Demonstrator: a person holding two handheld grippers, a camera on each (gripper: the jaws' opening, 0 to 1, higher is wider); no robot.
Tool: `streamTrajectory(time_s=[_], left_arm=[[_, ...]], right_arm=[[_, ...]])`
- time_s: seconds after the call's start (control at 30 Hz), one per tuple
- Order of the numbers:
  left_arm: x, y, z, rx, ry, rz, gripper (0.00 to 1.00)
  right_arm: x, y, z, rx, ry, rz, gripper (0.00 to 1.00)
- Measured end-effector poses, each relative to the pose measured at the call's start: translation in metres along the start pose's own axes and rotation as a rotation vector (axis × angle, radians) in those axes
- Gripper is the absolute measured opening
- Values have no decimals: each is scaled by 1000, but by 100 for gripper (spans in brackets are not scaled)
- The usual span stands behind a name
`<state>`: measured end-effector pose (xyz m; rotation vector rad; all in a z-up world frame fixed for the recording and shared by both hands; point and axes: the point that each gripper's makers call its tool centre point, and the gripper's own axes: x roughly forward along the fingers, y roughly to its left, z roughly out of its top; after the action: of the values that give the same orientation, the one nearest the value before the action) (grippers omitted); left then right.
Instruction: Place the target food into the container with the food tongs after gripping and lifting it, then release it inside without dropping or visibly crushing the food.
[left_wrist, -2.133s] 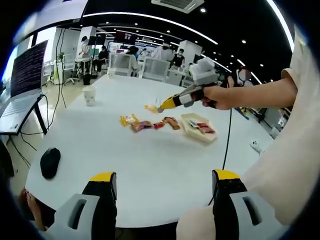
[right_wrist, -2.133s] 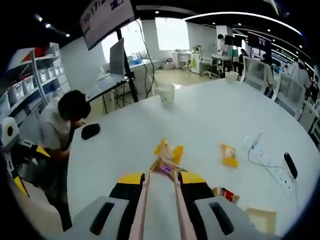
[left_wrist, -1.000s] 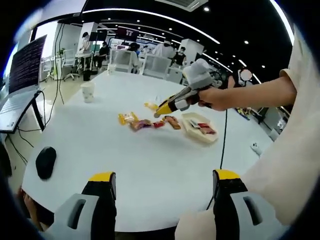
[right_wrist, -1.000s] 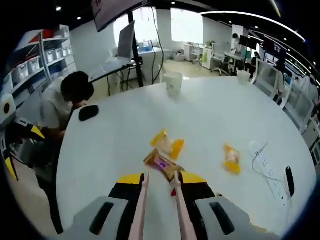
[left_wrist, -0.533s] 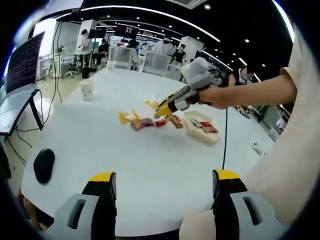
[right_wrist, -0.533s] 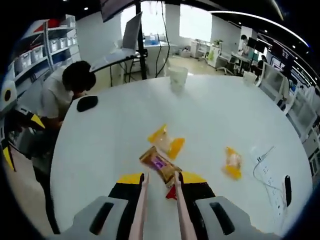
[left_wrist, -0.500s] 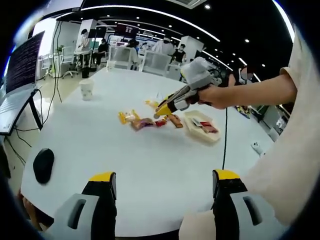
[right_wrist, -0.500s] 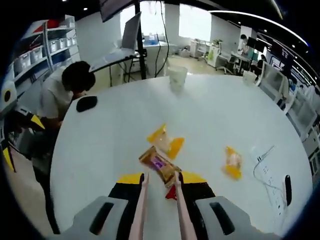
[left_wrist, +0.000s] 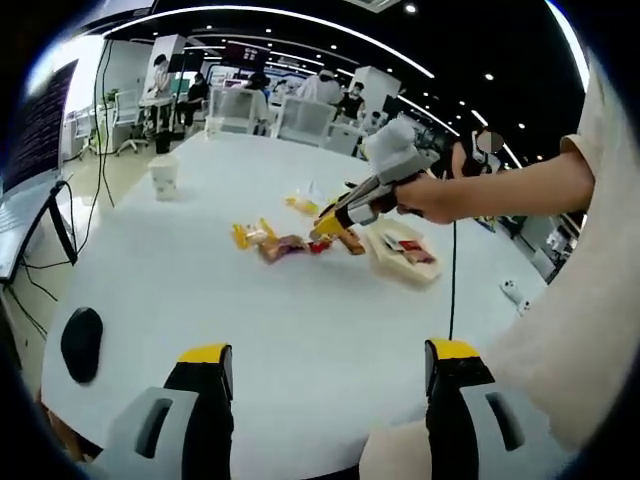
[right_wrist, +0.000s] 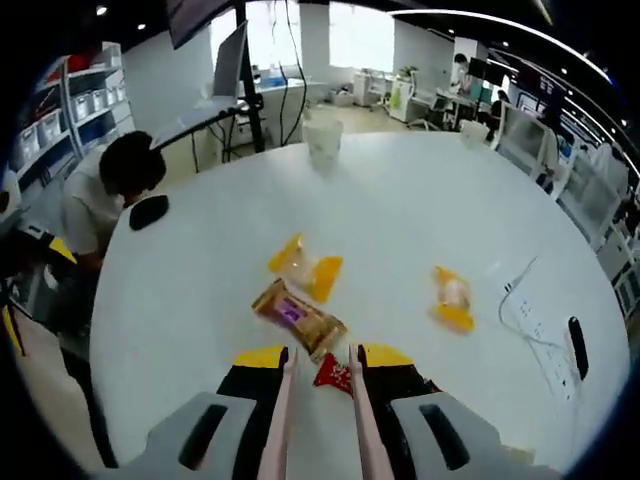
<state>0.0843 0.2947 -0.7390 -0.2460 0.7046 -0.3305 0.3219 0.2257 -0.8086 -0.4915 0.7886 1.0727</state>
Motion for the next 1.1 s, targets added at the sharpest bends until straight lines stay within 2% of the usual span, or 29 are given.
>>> streamTrajectory(time_s=[0.07, 0.3, 0.53, 0.8, 0.93, 1.1], left_arm=[[0, 2, 0, 2, 3, 2, 79], [3, 2, -1, -3, 12, -15, 79], [7, 4, 6, -19, 3, -21, 79], [9, 5, 3, -20, 18, -22, 79], [10, 5, 4, -26, 17, -27, 79], [8, 6, 3, -22, 19, -24, 79]], right_arm=[[5, -3, -8, 13, 10, -15, 27], [0, -9, -21, 50, 36, -61, 27], [3, -12, -23, 86, 42, -78, 27], [9, -11, -26, 107, 45, -84, 27], [11, -17, -26, 120, 29, -124, 27], [16, -17, -30, 150, 31, -123, 26]])
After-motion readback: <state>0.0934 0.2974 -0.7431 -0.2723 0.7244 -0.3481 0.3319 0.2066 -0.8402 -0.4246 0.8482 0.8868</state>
